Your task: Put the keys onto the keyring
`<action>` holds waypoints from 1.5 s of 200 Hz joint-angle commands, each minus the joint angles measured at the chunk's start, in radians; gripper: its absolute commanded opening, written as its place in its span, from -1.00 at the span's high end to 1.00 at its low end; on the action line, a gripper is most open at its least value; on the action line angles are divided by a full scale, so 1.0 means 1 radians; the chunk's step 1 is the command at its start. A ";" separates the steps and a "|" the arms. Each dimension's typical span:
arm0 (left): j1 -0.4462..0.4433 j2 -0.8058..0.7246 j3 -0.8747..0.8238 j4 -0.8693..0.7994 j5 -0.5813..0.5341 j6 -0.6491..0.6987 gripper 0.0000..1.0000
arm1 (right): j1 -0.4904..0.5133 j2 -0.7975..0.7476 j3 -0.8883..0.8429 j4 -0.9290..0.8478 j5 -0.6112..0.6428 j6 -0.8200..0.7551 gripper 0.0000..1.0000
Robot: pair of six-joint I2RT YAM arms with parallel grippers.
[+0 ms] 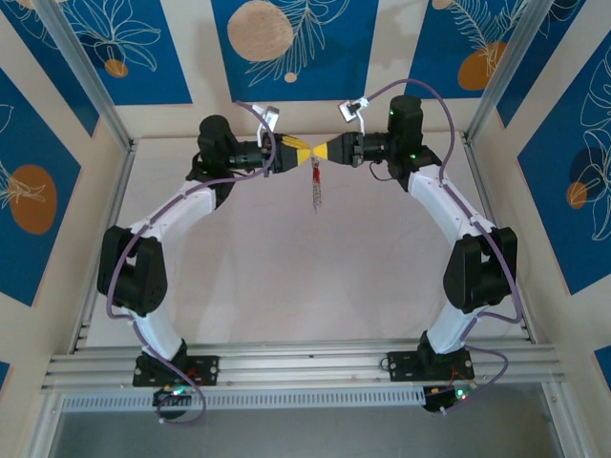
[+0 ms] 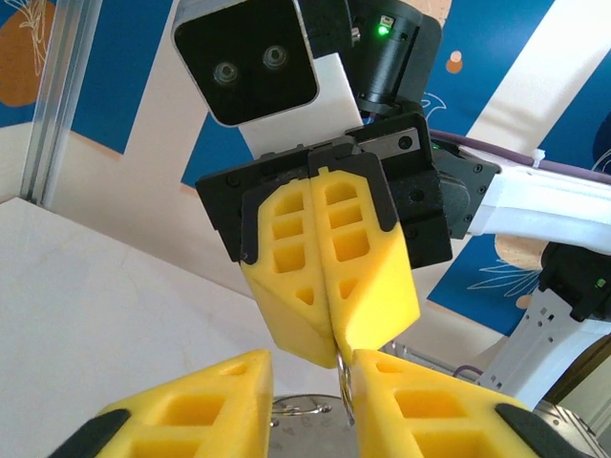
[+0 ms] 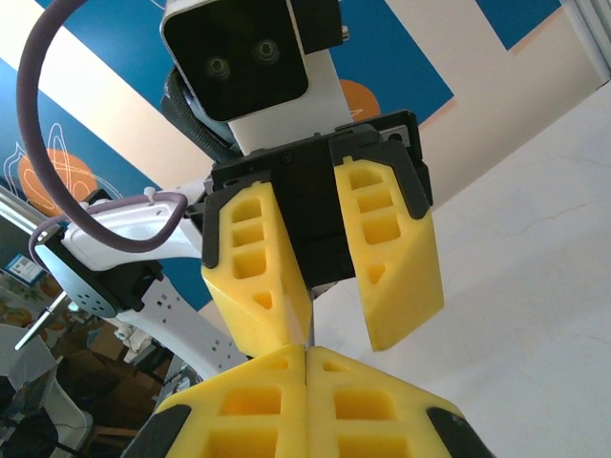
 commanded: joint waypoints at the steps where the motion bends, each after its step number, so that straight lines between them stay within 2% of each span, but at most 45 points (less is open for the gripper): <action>1: -0.010 0.008 0.021 0.034 0.021 -0.001 0.51 | 0.007 0.013 0.034 0.015 -0.013 0.012 1.00; 45: -0.016 0.014 0.030 0.035 0.021 -0.001 0.66 | 0.009 0.016 0.032 0.016 -0.012 0.010 1.00; 118: -0.028 0.017 0.026 0.049 0.042 -0.003 0.74 | 0.008 0.019 0.030 0.019 0.002 0.011 1.00; 145: -0.030 0.017 0.007 0.100 0.060 -0.032 0.85 | 0.008 0.019 0.027 0.028 0.016 0.018 1.00; 164: -0.032 0.019 -0.007 0.151 0.075 -0.067 1.00 | 0.009 0.019 0.024 0.041 0.028 0.027 1.00; 216: -0.037 0.014 -0.052 0.260 0.060 -0.129 1.00 | 0.007 0.020 0.013 0.085 0.043 0.066 1.00; 249: -0.037 -0.011 -0.095 0.276 -0.028 -0.125 1.00 | -0.017 -0.031 -0.055 0.159 0.081 0.104 0.41; 266: -0.038 -0.029 -0.125 0.294 -0.074 -0.121 1.00 | -0.040 -0.073 -0.120 0.214 0.095 0.131 0.30; 300: -0.037 -0.070 -0.180 0.331 -0.135 -0.129 1.00 | -0.074 -0.170 -0.290 0.345 0.150 0.179 0.23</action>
